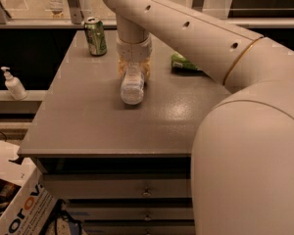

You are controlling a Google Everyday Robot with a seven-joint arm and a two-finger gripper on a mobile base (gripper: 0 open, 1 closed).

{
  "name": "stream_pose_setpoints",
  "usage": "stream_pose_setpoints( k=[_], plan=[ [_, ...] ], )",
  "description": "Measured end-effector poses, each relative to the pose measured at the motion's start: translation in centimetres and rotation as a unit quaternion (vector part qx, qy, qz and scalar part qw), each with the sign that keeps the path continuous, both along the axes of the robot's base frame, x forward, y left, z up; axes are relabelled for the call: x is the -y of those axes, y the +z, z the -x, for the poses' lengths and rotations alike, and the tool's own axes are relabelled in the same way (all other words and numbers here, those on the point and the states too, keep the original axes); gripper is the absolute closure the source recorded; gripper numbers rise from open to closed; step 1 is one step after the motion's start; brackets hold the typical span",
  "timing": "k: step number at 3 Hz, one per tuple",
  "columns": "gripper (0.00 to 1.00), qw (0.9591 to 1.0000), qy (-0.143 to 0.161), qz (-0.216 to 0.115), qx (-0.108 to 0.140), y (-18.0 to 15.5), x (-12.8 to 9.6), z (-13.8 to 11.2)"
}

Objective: Place blue plastic bottle upright

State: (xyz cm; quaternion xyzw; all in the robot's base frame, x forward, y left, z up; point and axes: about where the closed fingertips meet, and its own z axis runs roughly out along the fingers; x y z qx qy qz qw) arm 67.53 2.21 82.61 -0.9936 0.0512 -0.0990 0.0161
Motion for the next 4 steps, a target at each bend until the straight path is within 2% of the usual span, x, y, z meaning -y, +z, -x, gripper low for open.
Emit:
stream_pose_setpoints(
  k=[1, 2, 3, 4],
  plan=[
    [1.0, 1.0, 0.0, 0.0, 0.0, 0.0, 0.0, 0.0],
    [1.0, 0.999, 0.027, -0.009, 0.033, 1.1, -0.8, 0.8],
    [1.0, 0.9932, 0.083, -0.02, 0.079, 3.6, -1.9, 3.0],
    [1.0, 0.9829, 0.134, -0.062, 0.11, 5.8, -2.3, 4.4]
  ],
)
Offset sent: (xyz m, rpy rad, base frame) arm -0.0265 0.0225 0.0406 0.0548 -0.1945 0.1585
